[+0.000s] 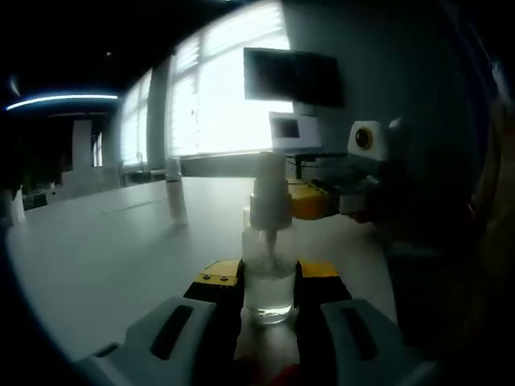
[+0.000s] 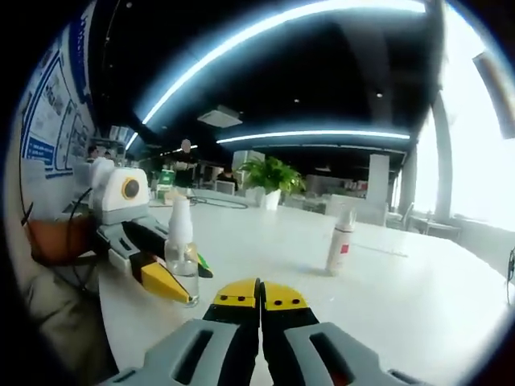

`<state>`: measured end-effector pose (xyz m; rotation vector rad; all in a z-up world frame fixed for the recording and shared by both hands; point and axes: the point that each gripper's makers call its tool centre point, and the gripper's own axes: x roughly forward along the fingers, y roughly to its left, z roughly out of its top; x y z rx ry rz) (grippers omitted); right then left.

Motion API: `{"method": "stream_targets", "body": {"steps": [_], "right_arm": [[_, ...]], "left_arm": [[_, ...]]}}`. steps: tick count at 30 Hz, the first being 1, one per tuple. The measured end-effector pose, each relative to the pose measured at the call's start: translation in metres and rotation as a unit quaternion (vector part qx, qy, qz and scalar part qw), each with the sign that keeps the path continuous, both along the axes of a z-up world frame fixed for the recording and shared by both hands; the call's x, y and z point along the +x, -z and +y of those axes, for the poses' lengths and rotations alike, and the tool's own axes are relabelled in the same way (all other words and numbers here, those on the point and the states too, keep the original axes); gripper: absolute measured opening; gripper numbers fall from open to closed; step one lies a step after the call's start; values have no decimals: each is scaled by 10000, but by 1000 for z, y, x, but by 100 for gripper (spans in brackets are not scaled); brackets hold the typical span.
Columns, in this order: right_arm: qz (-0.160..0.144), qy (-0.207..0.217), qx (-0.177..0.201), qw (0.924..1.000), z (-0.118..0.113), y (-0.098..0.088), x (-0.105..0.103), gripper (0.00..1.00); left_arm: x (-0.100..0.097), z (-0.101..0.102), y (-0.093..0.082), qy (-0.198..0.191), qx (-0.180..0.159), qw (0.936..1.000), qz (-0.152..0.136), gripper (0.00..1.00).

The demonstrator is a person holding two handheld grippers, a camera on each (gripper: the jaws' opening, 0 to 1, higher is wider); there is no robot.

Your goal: Clamp pump bottle remove cover press pump head put on cover

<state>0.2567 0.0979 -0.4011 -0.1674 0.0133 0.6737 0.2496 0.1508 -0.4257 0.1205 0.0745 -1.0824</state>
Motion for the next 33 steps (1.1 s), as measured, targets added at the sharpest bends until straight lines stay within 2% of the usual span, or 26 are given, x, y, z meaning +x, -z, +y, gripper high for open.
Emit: {"method": "stream_targets", "body": {"steps": [9,33], "right_arm": [[84,-10,-143,9999,-6,14,-4,0],[124,52,7,9999,-13,17,-3,0]], "left_arm": [[0,0,0,-4,1,10000,-5,16],[1,1,-1,-24,-16,10000,7,16]]}}
